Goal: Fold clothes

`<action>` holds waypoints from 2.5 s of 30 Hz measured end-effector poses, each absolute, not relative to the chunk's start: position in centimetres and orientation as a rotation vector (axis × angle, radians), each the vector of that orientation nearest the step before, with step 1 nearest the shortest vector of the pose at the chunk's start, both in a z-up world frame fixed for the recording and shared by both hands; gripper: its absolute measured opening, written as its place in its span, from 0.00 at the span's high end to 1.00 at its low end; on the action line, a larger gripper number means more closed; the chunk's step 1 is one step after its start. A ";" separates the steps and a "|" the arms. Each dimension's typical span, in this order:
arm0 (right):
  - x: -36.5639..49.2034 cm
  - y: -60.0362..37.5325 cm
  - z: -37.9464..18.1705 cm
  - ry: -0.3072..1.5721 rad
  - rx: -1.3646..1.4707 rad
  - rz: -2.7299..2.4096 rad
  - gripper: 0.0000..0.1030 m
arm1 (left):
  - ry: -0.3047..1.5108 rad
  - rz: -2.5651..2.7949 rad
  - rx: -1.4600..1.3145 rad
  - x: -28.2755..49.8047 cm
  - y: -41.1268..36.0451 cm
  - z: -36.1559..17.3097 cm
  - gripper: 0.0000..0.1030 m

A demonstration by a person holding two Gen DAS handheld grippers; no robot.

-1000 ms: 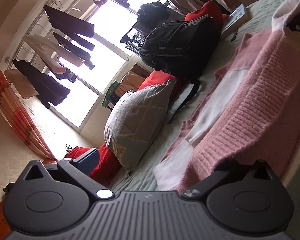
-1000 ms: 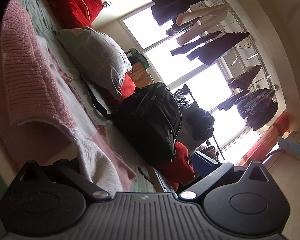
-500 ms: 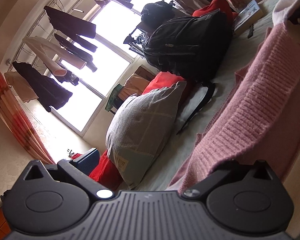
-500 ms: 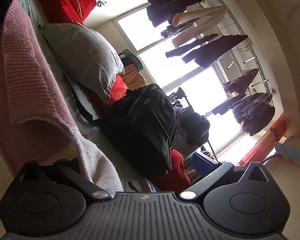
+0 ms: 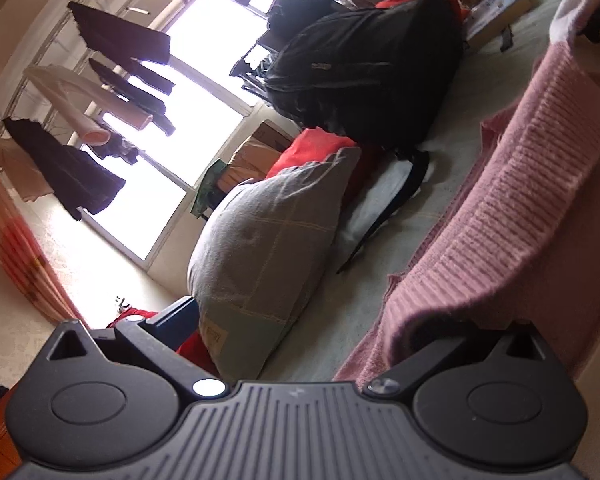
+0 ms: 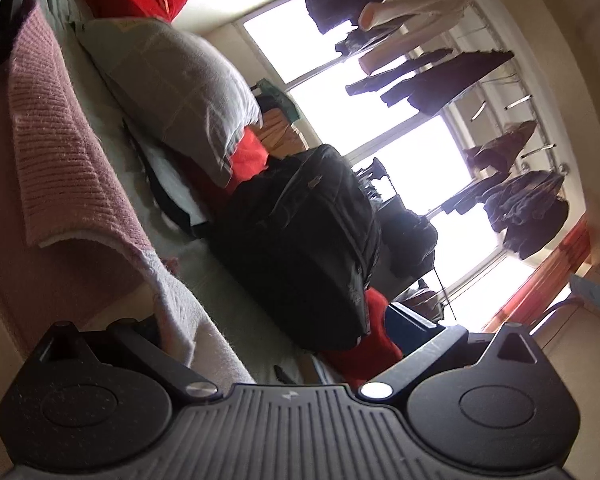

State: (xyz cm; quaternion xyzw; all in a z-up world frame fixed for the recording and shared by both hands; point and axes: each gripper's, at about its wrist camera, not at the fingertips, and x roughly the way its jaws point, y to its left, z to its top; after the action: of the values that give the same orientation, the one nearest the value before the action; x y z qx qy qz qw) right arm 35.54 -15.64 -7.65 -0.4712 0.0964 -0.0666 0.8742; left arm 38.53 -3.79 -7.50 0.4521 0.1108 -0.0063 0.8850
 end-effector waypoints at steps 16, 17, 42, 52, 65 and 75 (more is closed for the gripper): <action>37.1 -17.8 -6.8 0.374 -0.797 0.008 0.00 | 0.384 -0.112 0.797 39.8 -1.5 -6.3 0.00; 36.6 -18.0 -6.3 0.374 -0.780 0.025 0.00 | 0.383 -0.135 0.779 39.2 -1.2 -5.7 0.00; 32.4 -22.5 -5.1 0.643 -0.310 0.397 0.00 | 0.752 -0.572 0.169 37.8 4.0 -6.2 0.01; 32.5 -23.6 -6.7 0.680 -0.244 0.384 0.00 | 0.663 -0.440 0.033 42.1 5.8 -4.1 0.01; 28.2 -25.5 -7.1 0.685 -0.166 0.365 0.00 | 0.715 -0.393 0.262 34.2 6.7 -7.1 0.01; 25.5 -25.2 -7.5 0.715 -0.045 0.372 0.00 | 0.759 -0.383 0.251 32.1 6.8 -7.3 0.01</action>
State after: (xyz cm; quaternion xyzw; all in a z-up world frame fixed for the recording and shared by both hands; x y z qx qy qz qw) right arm 25.45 -25.21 -7.55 -0.0219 0.3478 0.1809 0.9197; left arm 32.10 6.75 -7.31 0.1214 0.3674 -0.1852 0.9033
